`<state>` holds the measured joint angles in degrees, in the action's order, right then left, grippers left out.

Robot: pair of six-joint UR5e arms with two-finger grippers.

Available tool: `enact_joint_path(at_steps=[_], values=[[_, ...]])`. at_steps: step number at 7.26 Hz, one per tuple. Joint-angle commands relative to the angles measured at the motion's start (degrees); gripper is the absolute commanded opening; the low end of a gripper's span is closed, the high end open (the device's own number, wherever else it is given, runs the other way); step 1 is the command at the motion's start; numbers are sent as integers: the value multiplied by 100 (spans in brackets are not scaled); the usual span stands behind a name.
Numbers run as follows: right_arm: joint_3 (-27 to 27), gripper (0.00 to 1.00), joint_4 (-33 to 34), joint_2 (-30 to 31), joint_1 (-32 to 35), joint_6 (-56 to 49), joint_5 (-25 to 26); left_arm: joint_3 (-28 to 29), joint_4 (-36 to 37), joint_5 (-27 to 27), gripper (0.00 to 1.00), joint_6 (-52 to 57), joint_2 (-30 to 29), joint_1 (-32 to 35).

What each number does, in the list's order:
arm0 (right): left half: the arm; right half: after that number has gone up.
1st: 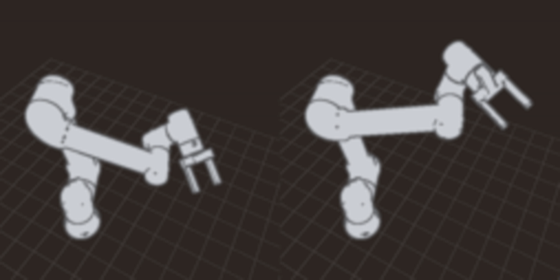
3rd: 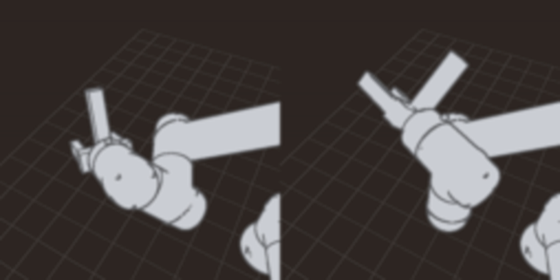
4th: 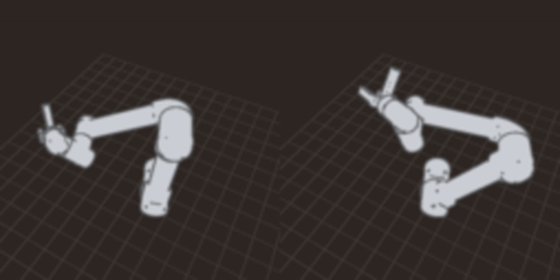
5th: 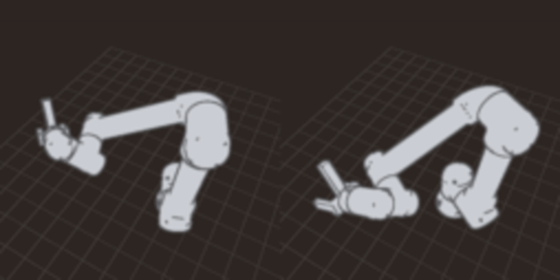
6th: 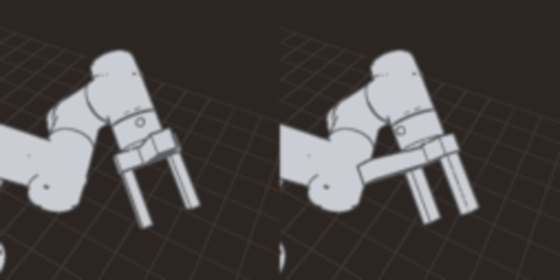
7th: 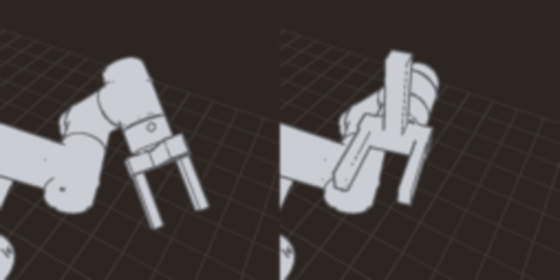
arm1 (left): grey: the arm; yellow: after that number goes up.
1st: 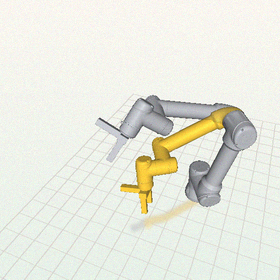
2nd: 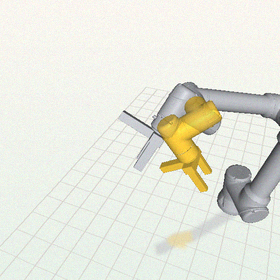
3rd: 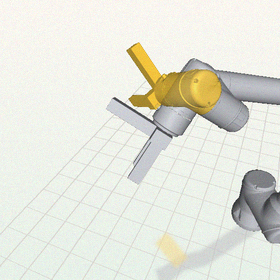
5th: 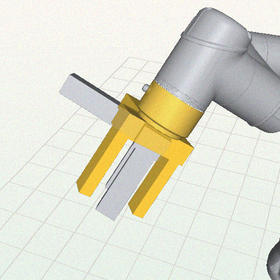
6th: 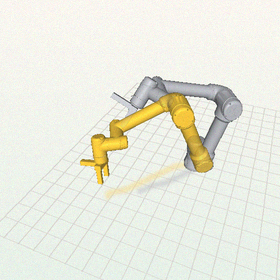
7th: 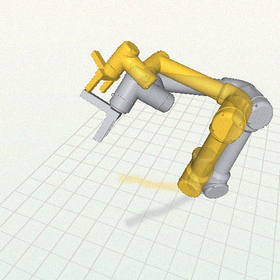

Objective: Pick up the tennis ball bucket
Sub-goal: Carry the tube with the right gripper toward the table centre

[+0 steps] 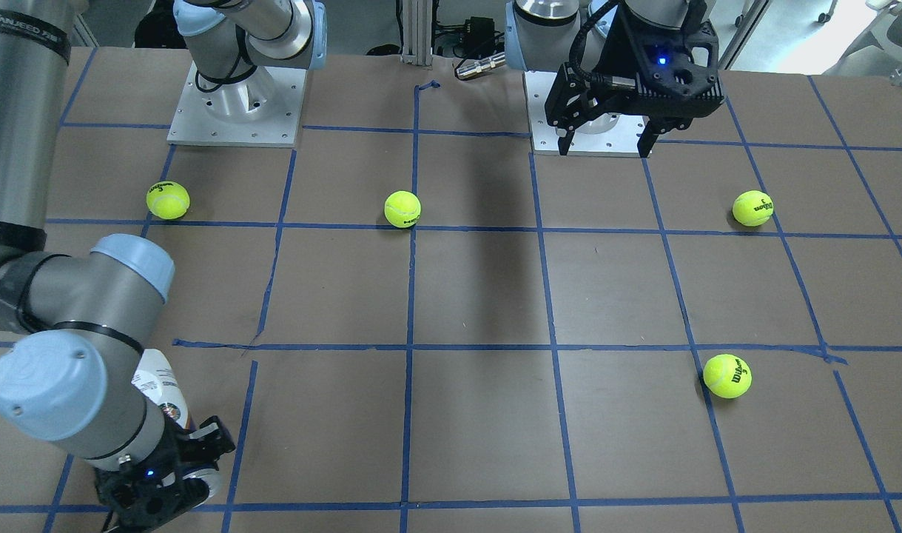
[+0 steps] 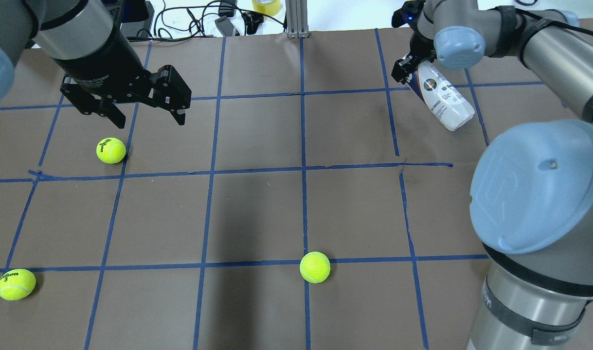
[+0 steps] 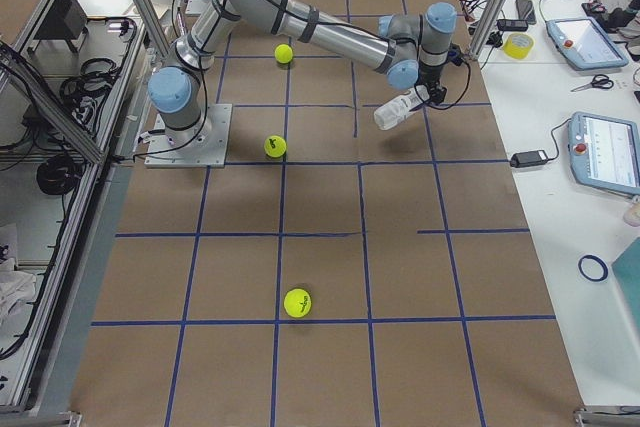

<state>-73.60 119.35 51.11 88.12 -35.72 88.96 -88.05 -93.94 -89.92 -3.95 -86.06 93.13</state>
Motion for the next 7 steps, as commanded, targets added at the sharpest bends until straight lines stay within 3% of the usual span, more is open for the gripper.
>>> enact_joint_path(at_steps=[1,3,4,7], values=[[-14,40,1,92,590,-721,34,-2,-10,-8,100,0,2,3],[-128,32,-17,259,881,-1358,78,-2,-10,-8,100,0,10,3],[-242,36,105,233,1292,-1437,78,-2,-10,9,100,0,2,3],[-278,34,598,31,2004,-2176,-10,-2,-1,27,100,0,2,3]])
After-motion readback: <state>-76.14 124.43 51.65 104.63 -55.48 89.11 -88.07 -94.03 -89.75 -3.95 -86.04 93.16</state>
